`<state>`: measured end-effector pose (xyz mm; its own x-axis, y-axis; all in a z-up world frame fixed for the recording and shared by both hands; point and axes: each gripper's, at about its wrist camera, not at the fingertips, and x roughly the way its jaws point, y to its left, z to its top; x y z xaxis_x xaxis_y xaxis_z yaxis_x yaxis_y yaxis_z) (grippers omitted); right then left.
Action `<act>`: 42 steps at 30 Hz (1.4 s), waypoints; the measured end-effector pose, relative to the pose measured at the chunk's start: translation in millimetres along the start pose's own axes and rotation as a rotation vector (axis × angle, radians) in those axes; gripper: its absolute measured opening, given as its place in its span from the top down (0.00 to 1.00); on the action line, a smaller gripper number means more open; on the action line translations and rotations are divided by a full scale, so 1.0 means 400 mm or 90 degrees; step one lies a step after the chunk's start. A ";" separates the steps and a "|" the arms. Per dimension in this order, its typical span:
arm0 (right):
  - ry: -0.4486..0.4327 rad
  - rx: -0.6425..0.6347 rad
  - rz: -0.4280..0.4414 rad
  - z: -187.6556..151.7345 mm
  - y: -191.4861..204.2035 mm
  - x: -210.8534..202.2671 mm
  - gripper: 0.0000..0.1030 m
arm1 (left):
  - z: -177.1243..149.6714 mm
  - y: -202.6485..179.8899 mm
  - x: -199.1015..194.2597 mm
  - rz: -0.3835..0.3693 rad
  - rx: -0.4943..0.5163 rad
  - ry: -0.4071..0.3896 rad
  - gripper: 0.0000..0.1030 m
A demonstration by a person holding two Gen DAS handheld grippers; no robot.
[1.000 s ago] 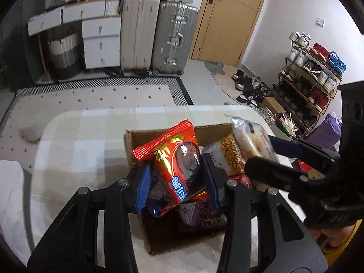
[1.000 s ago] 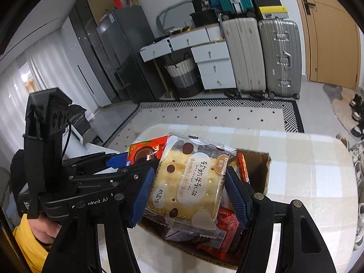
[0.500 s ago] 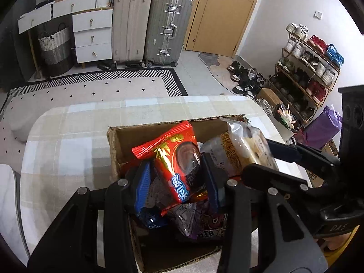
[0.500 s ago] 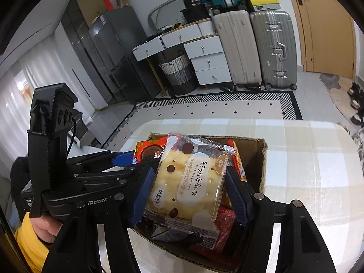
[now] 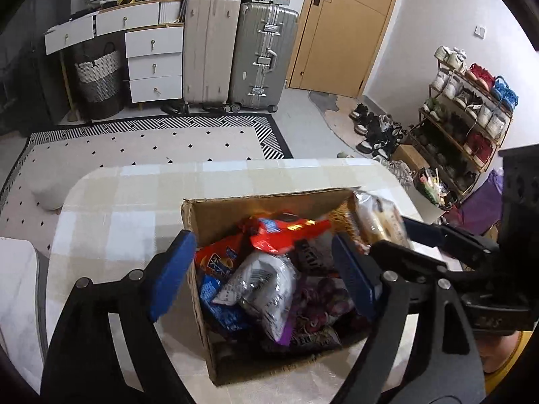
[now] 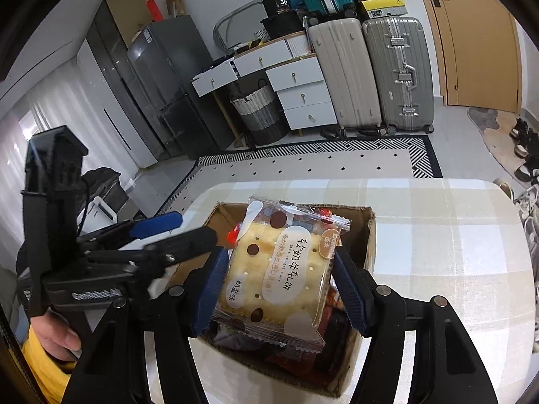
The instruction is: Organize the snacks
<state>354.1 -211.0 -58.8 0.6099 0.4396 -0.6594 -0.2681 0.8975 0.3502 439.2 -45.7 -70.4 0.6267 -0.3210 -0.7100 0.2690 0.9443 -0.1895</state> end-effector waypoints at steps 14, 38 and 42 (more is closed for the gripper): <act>0.021 -0.009 0.016 0.005 0.037 0.032 0.38 | -0.037 0.033 -0.172 0.015 -0.009 -0.028 0.21; -0.047 -0.048 0.007 0.006 0.129 -0.136 0.38 | -0.100 -0.017 -0.390 0.069 -0.014 -0.048 0.20; -0.075 -0.068 0.003 -0.002 0.165 -0.215 0.34 | -0.113 -0.051 -0.463 0.075 -0.007 -0.068 0.18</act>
<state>283.3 -189.6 20.7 0.6901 0.4419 -0.5732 -0.3449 0.8970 0.2764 284.5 -2.3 34.3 0.7278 -0.2128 -0.6519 0.1815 0.9765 -0.1162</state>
